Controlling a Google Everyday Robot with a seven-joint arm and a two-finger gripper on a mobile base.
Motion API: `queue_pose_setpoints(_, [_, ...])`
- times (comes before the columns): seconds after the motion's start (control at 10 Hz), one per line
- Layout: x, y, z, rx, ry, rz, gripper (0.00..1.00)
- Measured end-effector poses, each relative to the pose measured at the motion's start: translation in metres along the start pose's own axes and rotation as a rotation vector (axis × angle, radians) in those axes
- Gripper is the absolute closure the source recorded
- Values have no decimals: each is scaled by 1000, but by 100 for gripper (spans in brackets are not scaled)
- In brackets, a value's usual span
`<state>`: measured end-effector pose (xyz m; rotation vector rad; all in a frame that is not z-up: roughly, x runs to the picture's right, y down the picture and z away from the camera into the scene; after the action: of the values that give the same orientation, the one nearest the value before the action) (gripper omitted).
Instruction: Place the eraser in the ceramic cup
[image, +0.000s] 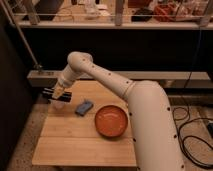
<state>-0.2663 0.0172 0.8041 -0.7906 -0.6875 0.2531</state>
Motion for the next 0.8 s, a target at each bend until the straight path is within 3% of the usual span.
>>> queue_pose_setpoints(0.8, [-2, 3, 4, 3, -5, 8, 97])
